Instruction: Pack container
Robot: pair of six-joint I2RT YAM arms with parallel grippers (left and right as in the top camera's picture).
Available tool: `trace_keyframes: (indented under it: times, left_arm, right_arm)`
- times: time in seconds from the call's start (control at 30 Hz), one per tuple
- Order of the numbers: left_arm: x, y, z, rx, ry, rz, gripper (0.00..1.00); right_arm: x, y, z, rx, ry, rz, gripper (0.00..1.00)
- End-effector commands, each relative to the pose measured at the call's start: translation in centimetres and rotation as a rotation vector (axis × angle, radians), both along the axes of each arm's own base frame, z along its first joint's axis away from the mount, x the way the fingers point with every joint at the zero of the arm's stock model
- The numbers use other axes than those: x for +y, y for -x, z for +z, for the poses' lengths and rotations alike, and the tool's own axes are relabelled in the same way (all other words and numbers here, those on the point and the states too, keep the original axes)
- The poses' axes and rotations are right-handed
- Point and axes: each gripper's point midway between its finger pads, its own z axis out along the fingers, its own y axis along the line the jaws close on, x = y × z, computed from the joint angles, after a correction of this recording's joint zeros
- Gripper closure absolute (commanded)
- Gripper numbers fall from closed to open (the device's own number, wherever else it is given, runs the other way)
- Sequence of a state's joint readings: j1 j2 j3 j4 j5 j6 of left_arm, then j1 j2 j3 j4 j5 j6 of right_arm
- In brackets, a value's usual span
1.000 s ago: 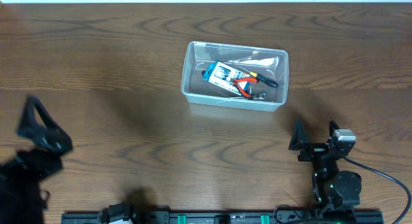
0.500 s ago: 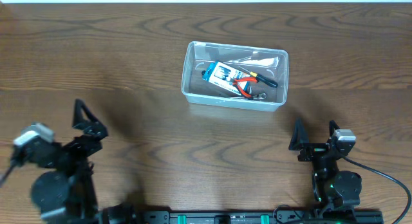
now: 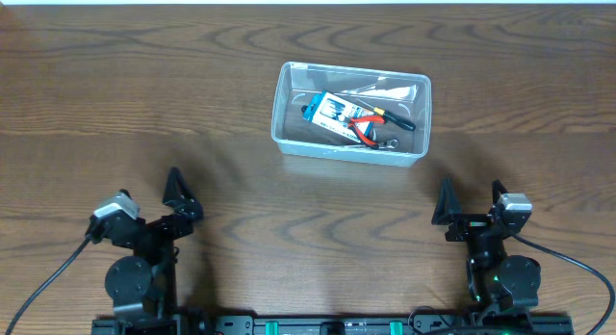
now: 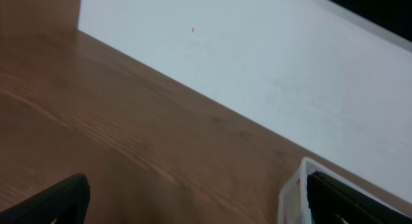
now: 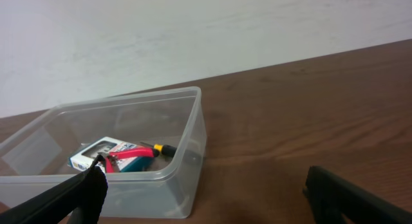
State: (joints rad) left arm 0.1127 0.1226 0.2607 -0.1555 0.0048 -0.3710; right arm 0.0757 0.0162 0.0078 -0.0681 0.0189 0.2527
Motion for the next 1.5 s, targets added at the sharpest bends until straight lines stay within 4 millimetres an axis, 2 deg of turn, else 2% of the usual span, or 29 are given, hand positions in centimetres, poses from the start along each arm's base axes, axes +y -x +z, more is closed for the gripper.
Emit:
trace_keyframes:
  times: [0.0, 0.53, 0.9, 1.23, 1.47]
  left_arm:
    - [-0.6, -0.1, -1.1, 0.003, 0.014, -0.027, 0.02]
    - [-1.4, -0.3, -5.7, 0.048, 0.018, -0.060, 0.02]
    - [-1.5, -0.3, -6.6, 0.070, 0.017, -0.067, 0.02]
    - [-1.6, -0.1, -8.0, 0.179, -0.430, -0.141, 0.02]
    - [-1.6, -0.1, -8.1, 0.183, -0.454, -0.145, 0.02]
  right_arm:
    - [-0.3, 0.0, 0.0, -0.005, 0.007, -0.016, 0.01]
    - [-0.3, 0.0, 0.0, -0.005, 0.007, -0.016, 0.01]
    - [-0.3, 0.0, 0.0, -0.005, 0.007, -0.016, 0.01]
    - [-0.3, 0.0, 0.0, -0.005, 0.007, -0.016, 0.01]
    - [-0.3, 0.0, 0.0, -0.005, 0.007, -0.016, 0.01]
